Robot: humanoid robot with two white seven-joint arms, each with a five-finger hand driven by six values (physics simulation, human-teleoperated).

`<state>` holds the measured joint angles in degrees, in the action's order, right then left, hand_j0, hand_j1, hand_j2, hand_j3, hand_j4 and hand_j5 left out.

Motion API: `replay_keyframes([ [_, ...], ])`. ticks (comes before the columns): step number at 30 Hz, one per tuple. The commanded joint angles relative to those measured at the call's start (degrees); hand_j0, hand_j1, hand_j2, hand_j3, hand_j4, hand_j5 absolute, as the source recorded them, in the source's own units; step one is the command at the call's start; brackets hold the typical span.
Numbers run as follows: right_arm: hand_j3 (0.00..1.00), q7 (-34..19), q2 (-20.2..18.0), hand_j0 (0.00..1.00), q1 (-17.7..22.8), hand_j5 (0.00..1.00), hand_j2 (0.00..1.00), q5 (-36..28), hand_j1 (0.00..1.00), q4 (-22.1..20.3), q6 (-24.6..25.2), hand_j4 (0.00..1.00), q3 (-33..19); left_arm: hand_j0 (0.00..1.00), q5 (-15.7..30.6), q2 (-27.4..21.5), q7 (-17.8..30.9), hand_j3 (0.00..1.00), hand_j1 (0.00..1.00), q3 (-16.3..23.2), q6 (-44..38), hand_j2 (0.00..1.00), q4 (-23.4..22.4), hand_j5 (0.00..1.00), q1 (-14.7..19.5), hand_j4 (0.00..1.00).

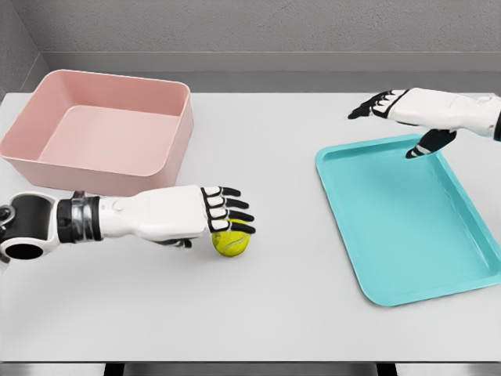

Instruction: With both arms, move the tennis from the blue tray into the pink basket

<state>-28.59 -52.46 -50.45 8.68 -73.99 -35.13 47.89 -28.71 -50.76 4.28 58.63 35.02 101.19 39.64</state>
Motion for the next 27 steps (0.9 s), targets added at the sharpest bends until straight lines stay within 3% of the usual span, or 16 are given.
replay_keyframes([
  [1, 1.0, 0.03, 0.17, 1.0, 0.0, 1.0, 1.0, -0.33, 1.0, 2.62, 0.13, 1.0, -0.08, 1.0, 1.47, 0.05, 0.03, 1.0, 1.0, 0.52, -0.02, 1.0, -0.03, 1.0, 0.09, 1.0],
  [4, 1.0, 0.03, 0.43, 1.0, 0.0, 1.0, 1.0, -0.33, 1.0, 2.62, 0.13, 1.0, -0.08, 1.0, 1.38, 0.93, 0.11, 1.0, 1.0, 1.31, -0.02, 1.0, -0.91, 1.0, 0.97, 1.0],
  [7, 1.0, 0.12, 0.52, 1.0, 0.09, 1.0, 1.0, -0.33, 1.0, 2.62, 0.13, 1.0, -0.08, 1.0, 1.2, 1.11, 4.51, 1.0, 1.0, 2.89, -0.02, 1.0, -0.91, 1.0, 1.67, 1.0],
  [11, 1.0, 0.12, 0.52, 1.0, -0.09, 1.0, 1.0, -0.42, 1.0, 2.62, 0.13, 1.0, -0.08, 1.0, 0.76, 2.42, 4.69, 1.0, 1.0, 2.98, -0.02, 1.0, -1.52, 1.0, 2.55, 1.0],
  [20, 1.0, 0.12, 1.05, 1.0, 0.0, 1.0, 1.0, -0.33, 1.0, 2.71, 0.13, 1.0, 0.01, 1.0, 0.76, 6.12, 5.12, 1.0, 1.0, 2.98, -0.02, 1.0, -8.9, 1.0, 4.39, 1.0],
  [22, 1.0, 0.12, 1.13, 1.0, 0.0, 1.0, 1.0, -0.33, 1.0, 2.62, 0.13, 1.0, 0.01, 1.0, 0.5, 6.2, 5.39, 1.0, 1.0, 2.98, -0.02, 1.0, -9.08, 1.0, 4.39, 1.0],
  [24, 1.0, 0.12, 1.22, 1.0, 0.09, 1.0, 1.0, -0.33, 1.0, 2.62, 0.13, 1.0, -0.08, 1.0, 0.5, 7.7, 8.99, 1.0, 1.0, 4.65, -0.02, 1.0, -9.08, 1.0, 4.57, 1.0],
  [27, 1.0, 0.12, 1.57, 1.0, 0.09, 1.0, 1.0, -0.33, 1.0, 2.62, 0.13, 1.0, -0.08, 1.0, 0.5, 7.7, 8.99, 1.0, 1.0, 5.09, -0.02, 1.0, -9.08, 1.0, 4.57, 1.0],
])
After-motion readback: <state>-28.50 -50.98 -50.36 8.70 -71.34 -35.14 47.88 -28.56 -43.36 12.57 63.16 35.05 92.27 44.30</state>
